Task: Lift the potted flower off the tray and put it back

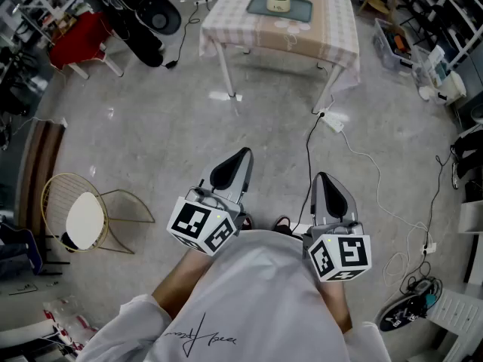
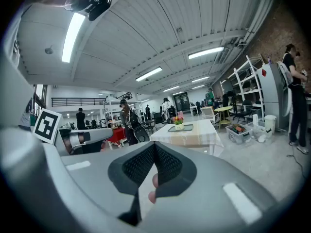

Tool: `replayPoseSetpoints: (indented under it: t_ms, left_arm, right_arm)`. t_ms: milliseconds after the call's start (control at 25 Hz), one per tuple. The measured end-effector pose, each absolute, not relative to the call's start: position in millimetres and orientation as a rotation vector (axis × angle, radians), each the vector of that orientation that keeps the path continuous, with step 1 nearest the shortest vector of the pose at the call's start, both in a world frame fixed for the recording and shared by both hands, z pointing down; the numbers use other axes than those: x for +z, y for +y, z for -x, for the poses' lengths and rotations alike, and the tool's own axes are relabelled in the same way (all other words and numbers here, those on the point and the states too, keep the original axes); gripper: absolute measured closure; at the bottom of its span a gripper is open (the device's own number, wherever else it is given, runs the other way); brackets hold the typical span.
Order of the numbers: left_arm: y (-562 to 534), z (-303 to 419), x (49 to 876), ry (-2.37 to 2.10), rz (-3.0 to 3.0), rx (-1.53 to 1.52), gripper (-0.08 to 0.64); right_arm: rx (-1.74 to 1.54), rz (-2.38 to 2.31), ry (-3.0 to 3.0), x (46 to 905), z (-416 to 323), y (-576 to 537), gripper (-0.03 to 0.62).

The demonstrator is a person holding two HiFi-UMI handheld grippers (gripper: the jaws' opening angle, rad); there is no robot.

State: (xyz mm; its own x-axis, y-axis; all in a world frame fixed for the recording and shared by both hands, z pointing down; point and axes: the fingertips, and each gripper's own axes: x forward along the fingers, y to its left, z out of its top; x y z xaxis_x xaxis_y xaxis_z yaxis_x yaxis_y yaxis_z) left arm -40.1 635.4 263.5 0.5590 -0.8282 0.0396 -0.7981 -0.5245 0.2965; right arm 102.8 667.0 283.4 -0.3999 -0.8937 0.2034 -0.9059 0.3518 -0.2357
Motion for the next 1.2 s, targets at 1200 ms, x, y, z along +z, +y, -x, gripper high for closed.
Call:
replayPoseSetpoints:
  t_ms: [1200]
  left_arm:
    - [622, 140, 300, -1.224, -2.638, 0.068, 0.565]
  right_arm:
    - [0.417, -1.455, -2.57, 299, -1, 653, 0.583]
